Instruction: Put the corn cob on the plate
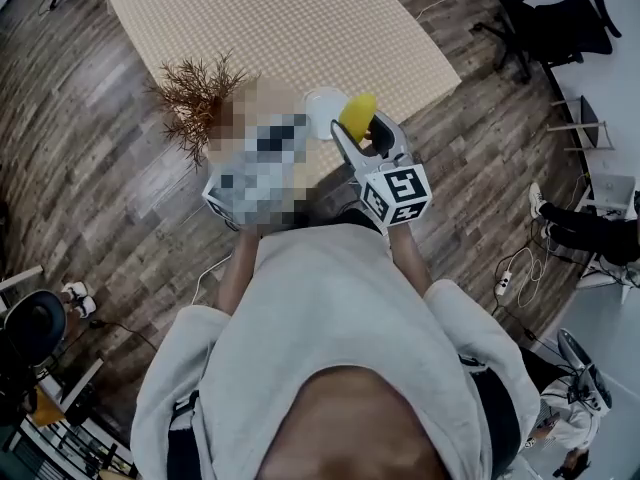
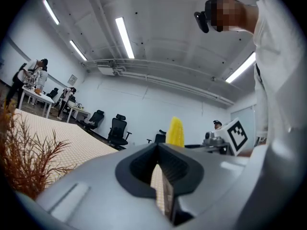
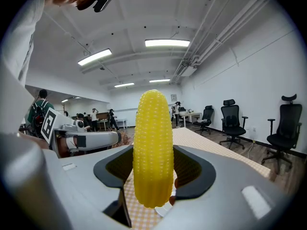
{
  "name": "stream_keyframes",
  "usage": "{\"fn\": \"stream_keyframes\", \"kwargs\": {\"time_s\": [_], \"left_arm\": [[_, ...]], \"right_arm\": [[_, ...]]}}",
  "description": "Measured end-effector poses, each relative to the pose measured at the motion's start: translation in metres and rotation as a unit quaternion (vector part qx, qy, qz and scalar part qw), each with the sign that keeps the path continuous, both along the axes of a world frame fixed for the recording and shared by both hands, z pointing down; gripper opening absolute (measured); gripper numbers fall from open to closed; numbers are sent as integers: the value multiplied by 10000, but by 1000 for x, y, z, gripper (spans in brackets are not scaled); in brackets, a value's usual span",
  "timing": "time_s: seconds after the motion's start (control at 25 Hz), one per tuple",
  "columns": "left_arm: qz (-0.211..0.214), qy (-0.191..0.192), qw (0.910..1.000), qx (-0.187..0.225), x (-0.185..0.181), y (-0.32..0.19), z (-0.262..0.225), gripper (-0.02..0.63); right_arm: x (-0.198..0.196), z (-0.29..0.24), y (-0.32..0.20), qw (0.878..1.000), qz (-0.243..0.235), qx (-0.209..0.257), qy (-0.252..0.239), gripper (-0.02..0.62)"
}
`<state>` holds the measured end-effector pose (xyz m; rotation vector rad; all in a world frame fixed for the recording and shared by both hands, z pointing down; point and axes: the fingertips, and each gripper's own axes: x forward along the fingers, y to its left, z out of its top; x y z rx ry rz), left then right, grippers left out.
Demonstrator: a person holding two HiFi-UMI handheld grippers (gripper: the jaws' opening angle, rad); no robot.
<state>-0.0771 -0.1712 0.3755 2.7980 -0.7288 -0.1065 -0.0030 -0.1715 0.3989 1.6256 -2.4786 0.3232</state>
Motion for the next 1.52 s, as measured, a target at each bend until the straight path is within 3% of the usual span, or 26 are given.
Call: {"fn": "stream_keyframes", "kwargs": {"time_s": [0.36,0.88,1.2,1.52], "left_arm": [[-56,-134,9998,-111,26,-8,8,9],[-757,-344,9965,-25,77,-22,1,9],[-871,-529,9948,-16,73,-24,7,9],[-910,-550,9938,-339,58,-25,30,9]], "right_arm": [[26,5,-9,9999,-97,-39,-134,250],[89,5,-25,9977,-547,49,-392,250],[83,14,-28,9967,-695,-42,-428,250],[71,39,-25,9957,-726,-396,-415,250]]}}
